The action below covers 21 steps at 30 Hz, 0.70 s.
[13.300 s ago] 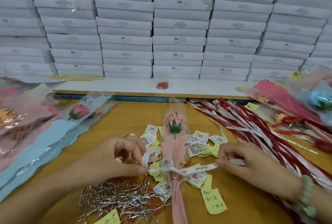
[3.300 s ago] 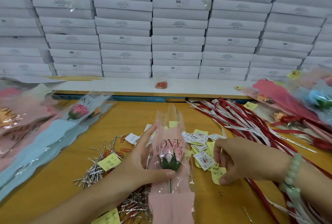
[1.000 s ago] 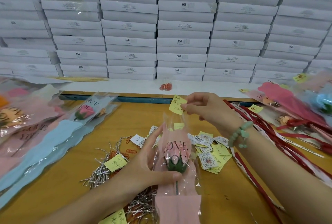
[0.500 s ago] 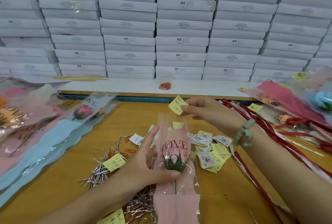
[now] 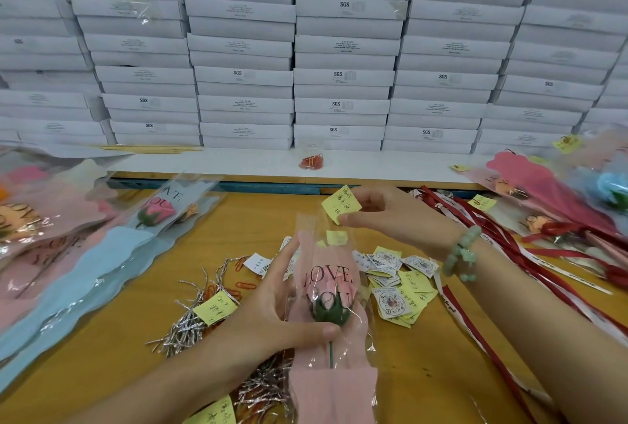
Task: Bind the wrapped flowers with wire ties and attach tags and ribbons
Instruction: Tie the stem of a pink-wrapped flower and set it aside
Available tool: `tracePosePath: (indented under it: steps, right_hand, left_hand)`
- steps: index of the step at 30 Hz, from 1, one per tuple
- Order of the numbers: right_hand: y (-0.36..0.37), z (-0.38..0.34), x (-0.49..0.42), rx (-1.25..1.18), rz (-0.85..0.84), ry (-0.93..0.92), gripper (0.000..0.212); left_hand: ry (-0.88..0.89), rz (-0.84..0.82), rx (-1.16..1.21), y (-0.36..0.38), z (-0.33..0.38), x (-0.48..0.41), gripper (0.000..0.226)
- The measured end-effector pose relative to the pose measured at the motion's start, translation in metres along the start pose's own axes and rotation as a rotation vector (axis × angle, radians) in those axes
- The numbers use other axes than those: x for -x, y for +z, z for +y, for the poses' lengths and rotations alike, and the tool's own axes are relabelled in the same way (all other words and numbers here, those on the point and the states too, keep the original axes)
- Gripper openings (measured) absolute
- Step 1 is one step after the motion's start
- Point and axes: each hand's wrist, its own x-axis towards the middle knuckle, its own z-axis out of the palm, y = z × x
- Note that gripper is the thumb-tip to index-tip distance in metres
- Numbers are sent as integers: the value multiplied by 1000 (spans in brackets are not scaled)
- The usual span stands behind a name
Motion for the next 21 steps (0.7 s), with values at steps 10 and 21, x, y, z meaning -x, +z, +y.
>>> tracePosePath:
  steps: [10,21]
  right_hand:
    - [4,-7,6,131,-6,-111,34]
    - [1,4,-1,-98,107,-143,16]
  left_hand:
    - [9,8,-27,-1,-1,0,107]
    - [-43,-20,-40,0,1,-1,115]
